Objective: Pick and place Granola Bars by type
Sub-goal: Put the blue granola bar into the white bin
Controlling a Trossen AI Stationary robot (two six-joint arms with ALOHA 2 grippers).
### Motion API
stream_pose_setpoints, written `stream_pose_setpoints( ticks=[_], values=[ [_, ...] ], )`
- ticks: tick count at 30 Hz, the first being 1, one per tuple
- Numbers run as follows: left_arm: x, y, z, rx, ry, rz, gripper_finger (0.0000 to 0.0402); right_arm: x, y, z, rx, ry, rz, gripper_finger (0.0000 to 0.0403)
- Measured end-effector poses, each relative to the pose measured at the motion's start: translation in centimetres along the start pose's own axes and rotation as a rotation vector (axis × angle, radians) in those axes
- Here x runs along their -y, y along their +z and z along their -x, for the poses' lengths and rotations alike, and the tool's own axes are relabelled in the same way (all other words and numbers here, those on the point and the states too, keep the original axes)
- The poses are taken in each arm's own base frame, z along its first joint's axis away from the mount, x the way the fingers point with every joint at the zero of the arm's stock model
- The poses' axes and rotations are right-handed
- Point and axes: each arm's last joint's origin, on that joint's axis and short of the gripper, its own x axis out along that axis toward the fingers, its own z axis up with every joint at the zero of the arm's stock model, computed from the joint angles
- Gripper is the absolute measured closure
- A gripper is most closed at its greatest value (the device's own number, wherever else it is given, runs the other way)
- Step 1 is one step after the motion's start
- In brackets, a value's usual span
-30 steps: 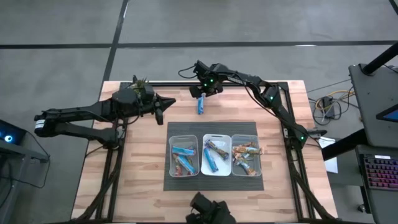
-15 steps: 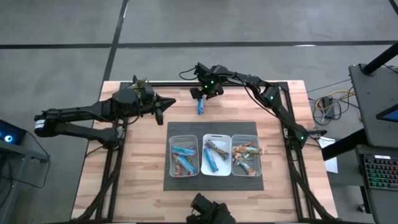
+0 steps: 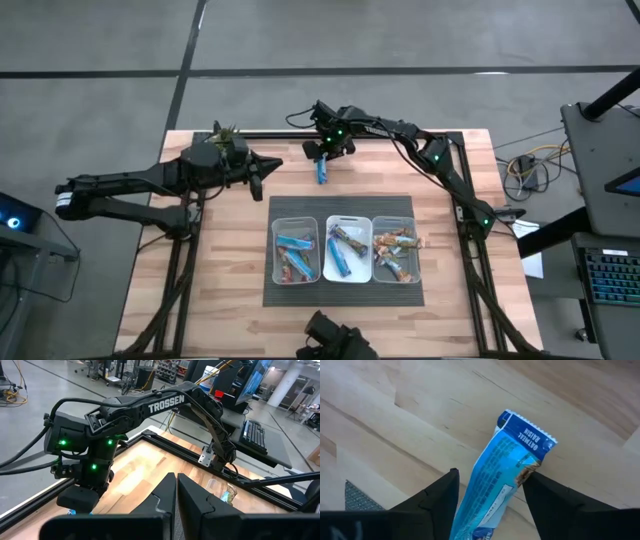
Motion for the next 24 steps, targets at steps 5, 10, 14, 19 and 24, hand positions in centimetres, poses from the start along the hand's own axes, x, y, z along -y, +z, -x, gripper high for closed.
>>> stream_pose_setpoints(
  ticks=[5,10,14,19,24],
  values=[
    [0.00,0.00,0.00,0.000,0.000,0.000,0.0401,0.01,-0.11,-0.09,-0.005,-0.004,0.001,0.0225],
    [0.00,0.00,0.00,0.000,0.000,-0.002,0.0401,0.22,-0.27,-0.27,-0.017,-0.015,0.002,0.0248],
    [0.00,0.00,0.00,0.000,0.000,-0.003,0.0401,0.25,-0.27,-0.26,-0.017,-0.019,0.003,0.0268],
    [0.00,0.00,0.00,0.000,0.000,-0.004,0.0401,0.37,-0.25,-0.22,-0.021,-0.023,0.005,0.0291],
    [0.00,0.00,0.00,0.000,0.000,-0.004,0.0401,0.49,-0.21,-0.18,-0.024,-0.026,0.005,0.0314]
  ],
)
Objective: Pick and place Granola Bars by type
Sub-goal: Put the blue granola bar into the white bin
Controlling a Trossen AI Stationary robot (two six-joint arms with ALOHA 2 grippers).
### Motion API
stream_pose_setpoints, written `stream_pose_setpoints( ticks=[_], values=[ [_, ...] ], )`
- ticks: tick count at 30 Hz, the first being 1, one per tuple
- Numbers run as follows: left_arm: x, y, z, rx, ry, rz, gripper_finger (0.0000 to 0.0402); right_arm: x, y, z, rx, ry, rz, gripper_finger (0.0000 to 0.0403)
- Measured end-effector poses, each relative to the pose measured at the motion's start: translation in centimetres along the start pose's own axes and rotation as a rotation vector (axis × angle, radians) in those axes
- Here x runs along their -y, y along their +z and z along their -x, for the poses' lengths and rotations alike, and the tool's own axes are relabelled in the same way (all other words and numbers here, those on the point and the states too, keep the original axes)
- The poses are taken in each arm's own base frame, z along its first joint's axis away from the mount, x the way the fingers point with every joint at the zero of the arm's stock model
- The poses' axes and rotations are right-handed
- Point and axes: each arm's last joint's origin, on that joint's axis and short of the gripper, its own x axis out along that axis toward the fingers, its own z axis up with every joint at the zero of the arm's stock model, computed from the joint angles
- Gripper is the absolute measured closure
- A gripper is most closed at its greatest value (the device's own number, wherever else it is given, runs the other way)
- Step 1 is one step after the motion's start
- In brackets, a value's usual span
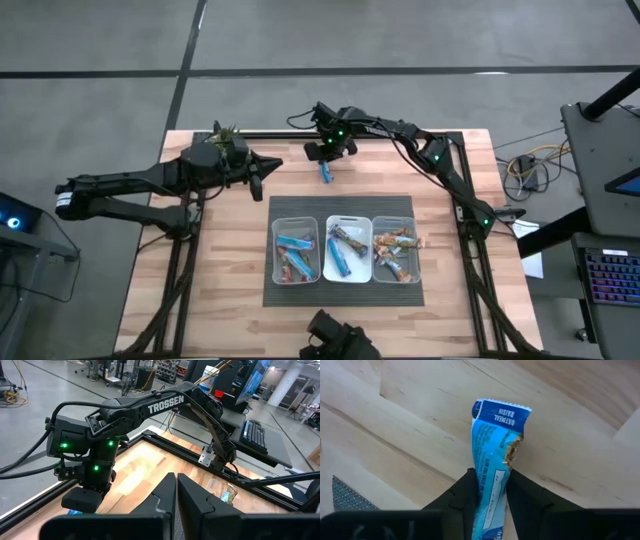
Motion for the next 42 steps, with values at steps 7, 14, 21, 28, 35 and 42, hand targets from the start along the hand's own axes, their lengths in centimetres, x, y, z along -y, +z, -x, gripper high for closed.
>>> stream_pose_setpoints(
  ticks=[7,14,21,28,35,42],
  values=[
    [0.0,0.0,0.0,0.000,0.000,0.000,0.0401,0.3,0.1,0.1,-0.003,-0.004,0.008,0.0348],
    [0.0,0.0,0.0,0.000,0.000,0.000,0.0401,0.3,0.1,0.3,-0.005,-0.007,0.020,0.0356],
    [0.0,0.0,0.0,0.000,0.000,0.000,0.0401,0.2,0.1,0.4,-0.006,-0.007,0.027,0.0357],
    [0.0,0.0,0.0,0.000,0.000,0.000,0.0401,-0.4,0.2,1.8,0.011,0.025,0.050,0.0357],
    [0.0,0.0,0.0,0.000,0.000,0.005,0.0401,-2.1,-0.1,5.9,0.034,0.110,0.138,0.0357],
    [0.0,0.0,0.0,0.001,0.000,0.006,0.0401,-4.0,-3.2,10.8,-0.001,0.097,0.313,0.0357]
  ],
)
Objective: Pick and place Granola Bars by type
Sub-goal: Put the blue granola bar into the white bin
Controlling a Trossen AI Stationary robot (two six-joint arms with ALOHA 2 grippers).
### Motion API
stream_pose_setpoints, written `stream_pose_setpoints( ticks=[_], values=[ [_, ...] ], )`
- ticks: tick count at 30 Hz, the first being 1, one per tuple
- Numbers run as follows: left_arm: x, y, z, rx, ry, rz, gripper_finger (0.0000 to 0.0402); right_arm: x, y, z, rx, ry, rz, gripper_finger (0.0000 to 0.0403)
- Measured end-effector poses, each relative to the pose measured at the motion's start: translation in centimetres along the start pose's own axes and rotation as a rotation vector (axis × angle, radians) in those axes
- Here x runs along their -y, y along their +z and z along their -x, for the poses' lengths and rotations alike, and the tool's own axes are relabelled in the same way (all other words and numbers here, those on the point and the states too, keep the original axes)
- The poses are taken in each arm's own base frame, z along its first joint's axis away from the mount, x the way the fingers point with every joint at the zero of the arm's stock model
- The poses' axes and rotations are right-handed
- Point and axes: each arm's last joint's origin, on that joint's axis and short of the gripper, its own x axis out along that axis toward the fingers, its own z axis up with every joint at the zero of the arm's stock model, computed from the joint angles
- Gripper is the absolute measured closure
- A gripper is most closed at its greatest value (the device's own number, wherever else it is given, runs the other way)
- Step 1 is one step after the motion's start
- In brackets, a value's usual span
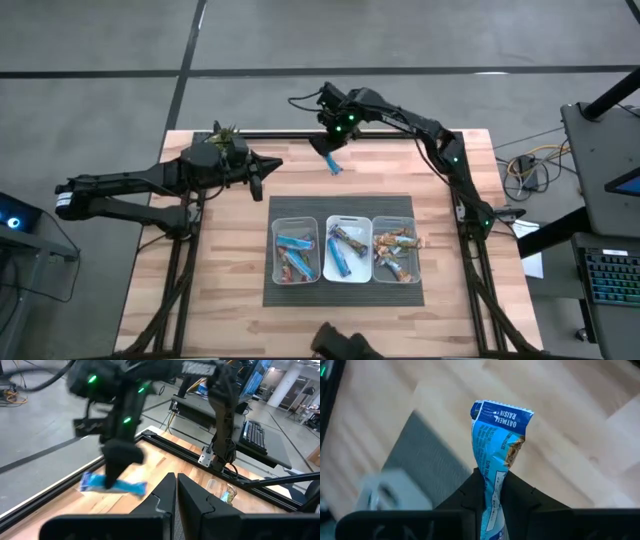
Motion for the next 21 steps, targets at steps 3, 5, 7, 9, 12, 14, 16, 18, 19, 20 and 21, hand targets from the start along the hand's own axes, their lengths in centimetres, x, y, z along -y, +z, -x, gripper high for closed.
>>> stream_pose_setpoints(
  ticks=[3,5,7,9,12,14,16,18,19,20,21],
  values=[
    [0.0,0.0,0.0,0.000,0.000,0.000,0.0401,-1.7,-1.5,2.0,-0.021,-0.003,0.075,0.0357],
    [0.0,0.0,0.0,0.000,0.000,0.000,0.0401,-3.0,-2.6,3.1,-0.029,0.001,0.110,0.0357],
    [0.0,0.0,0.0,0.000,0.000,0.002,0.0401,-4.4,-3.8,4.3,-0.038,0.006,0.144,0.0357],
    [0.0,0.0,0.0,0.000,0.000,0.003,0.0401,-6.0,-5.1,5.3,-0.044,0.018,0.196,0.0357],
    [0.0,0.0,0.0,0.000,0.000,0.003,0.0401,-7.9,-7.0,6.5,-0.059,0.032,0.246,0.0357],
    [0.0,0.0,0.0,0.000,0.000,0.002,0.0401,-9.1,-8.1,7.0,-0.056,0.041,0.280,0.0357],
    [0.0,0.0,0.0,0.000,0.000,0.002,0.0401,-10.1,-9.0,7.6,-0.045,0.039,0.304,0.0357],
    [0.0,0.0,0.0,0.000,0.000,0.002,0.0401,-11.1,-10.0,8.1,-0.042,0.050,0.315,0.0357],
    [0.0,0.0,0.0,0.000,0.000,0.002,0.0401,-11.5,-10.4,8.3,-0.043,0.055,0.324,0.0357],
    [0.0,0.0,0.0,0.000,0.000,0.002,0.0401,-11.9,-10.9,8.5,-0.045,0.061,0.329,0.0357],
    [0.0,0.0,0.0,0.000,0.000,0.002,0.0401,-12.3,-11.3,8.6,-0.047,0.066,0.333,0.0357]
  ],
)
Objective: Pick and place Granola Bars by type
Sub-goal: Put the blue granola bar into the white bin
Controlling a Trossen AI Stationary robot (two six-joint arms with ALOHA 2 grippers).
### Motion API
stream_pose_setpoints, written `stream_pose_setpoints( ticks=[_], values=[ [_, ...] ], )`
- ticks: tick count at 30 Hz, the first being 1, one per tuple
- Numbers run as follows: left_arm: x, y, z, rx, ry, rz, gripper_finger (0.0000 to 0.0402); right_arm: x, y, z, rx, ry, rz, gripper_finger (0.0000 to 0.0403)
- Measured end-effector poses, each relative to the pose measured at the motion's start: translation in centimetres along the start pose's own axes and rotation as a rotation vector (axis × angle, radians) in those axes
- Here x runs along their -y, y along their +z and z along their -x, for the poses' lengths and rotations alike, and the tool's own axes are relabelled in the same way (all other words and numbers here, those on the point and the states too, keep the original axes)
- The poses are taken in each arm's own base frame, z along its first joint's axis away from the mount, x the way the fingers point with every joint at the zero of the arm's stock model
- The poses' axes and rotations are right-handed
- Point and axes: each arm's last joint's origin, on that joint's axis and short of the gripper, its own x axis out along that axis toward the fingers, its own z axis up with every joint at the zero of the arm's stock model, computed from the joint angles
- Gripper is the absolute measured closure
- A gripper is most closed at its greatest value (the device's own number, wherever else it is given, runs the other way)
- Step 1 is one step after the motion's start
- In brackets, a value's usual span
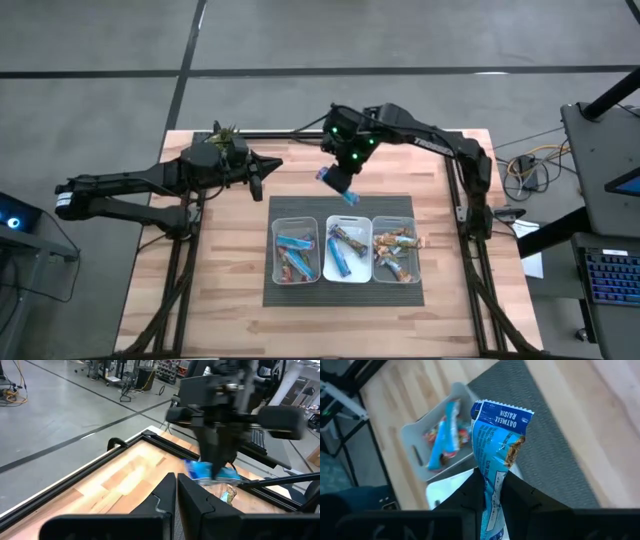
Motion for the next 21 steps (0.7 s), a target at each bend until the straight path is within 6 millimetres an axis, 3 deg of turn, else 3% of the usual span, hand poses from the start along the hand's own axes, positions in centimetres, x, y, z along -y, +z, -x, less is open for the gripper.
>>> stream_pose_setpoints(
  ticks=[10,21],
  values=[
    [0.0,0.0,0.0,0.000,-0.001,0.005,0.0401,-4.7,-3.7,0.1,-0.119,0.017,0.087,0.0356],
    [0.0,0.0,0.0,-0.002,-0.003,0.013,0.0401,-8.5,-7.3,1.1,-0.177,0.049,0.167,0.0356]
  ],
)
